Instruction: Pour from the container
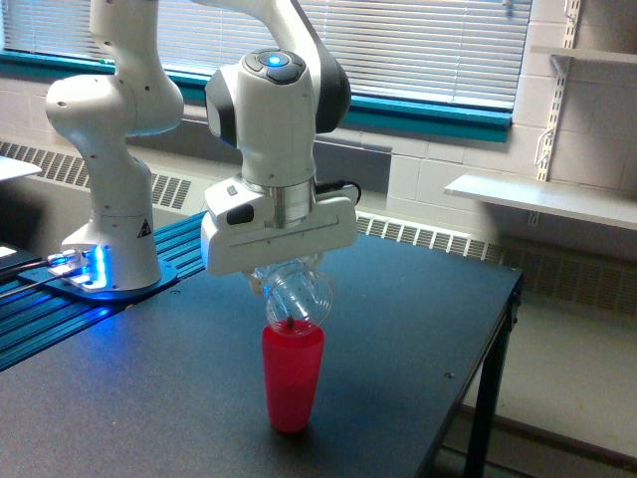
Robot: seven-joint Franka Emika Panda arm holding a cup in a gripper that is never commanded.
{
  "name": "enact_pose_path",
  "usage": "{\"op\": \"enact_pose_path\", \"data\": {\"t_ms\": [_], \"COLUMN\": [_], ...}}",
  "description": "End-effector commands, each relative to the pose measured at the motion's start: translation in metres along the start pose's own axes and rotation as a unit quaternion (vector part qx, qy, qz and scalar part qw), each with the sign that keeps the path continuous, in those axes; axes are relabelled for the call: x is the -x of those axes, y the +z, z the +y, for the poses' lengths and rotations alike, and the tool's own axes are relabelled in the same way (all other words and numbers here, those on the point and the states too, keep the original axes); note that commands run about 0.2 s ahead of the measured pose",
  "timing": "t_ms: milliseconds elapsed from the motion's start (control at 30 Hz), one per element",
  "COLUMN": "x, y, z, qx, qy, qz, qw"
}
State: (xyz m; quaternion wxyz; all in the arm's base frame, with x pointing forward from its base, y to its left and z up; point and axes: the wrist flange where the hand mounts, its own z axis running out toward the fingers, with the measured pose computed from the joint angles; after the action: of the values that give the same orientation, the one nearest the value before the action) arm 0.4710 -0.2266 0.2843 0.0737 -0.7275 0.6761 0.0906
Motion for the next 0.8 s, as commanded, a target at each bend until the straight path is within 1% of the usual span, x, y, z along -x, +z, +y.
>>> {"op": "enact_pose_path", "data": {"t_ms": [33, 333, 500, 800], "x": [0.003, 0.009, 0.013, 0.018], "y": [0.002, -0.002, -0.012, -0.031], "z": [0.004, 0.007, 0.01, 0.022], "qx": [0.003, 0.0, -0.007, -0.018], "qy": [-0.004, -0.007, -0.009, -0.001], "qz": [-0.004, -0.002, 0.007, 0.025], "qw": [1.0, 1.0, 0.9999, 0.9995]}}
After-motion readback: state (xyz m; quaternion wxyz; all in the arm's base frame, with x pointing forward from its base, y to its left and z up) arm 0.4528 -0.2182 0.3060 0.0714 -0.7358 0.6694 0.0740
